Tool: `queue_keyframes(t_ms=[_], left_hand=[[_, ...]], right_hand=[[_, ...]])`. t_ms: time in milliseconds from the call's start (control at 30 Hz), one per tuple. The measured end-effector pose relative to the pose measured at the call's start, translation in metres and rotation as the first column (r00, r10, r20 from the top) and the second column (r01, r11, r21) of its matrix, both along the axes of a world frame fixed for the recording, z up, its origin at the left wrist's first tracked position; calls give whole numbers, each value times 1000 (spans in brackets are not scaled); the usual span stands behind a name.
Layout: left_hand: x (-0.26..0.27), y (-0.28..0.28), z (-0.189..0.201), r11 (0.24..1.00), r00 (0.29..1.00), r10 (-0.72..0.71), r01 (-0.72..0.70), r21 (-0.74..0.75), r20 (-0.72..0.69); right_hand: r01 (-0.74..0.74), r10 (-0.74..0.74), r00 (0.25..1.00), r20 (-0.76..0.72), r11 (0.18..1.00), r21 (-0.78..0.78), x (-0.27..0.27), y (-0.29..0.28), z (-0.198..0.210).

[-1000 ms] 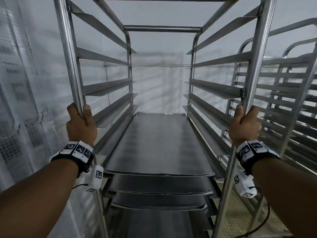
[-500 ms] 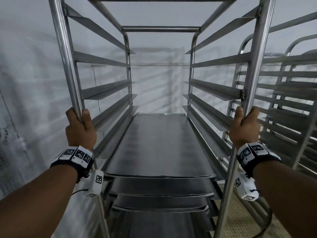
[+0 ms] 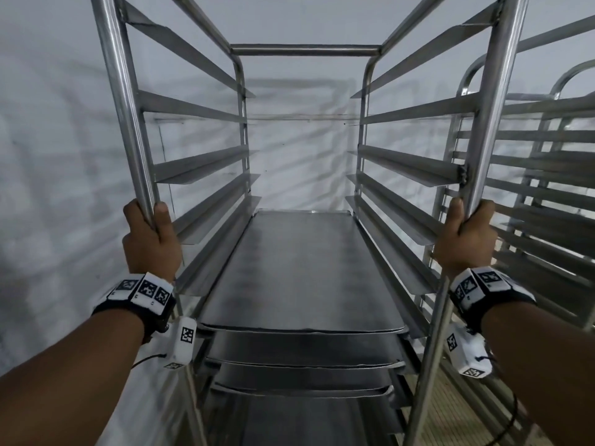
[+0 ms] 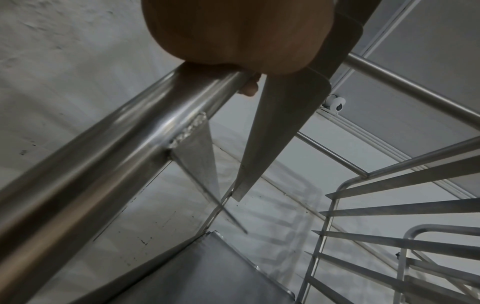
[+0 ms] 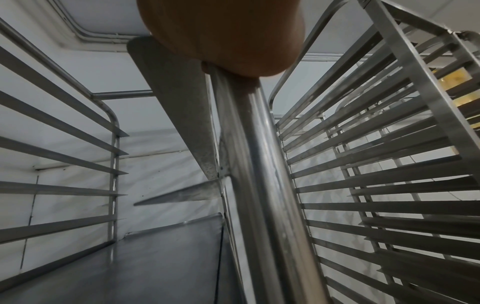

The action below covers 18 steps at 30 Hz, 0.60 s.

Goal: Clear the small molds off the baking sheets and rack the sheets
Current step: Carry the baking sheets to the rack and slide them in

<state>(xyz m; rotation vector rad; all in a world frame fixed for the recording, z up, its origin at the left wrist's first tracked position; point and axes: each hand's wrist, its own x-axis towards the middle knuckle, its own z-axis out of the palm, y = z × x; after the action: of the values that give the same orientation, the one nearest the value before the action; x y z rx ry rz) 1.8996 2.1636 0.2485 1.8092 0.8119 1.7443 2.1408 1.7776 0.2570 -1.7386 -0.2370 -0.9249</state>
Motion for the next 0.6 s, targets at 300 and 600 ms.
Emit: queue_keyframes(t_ms=[300,600], left_hand=[[42,1,0,1000,1000,23,-23,-10,2],[72,8,-1,999,1000,18,-18,-35,-8]], right_hand=[[-29,29,999,18,1000,-1,52,3,0],[-43,43,999,-7,999,-23,91,12,-2]])
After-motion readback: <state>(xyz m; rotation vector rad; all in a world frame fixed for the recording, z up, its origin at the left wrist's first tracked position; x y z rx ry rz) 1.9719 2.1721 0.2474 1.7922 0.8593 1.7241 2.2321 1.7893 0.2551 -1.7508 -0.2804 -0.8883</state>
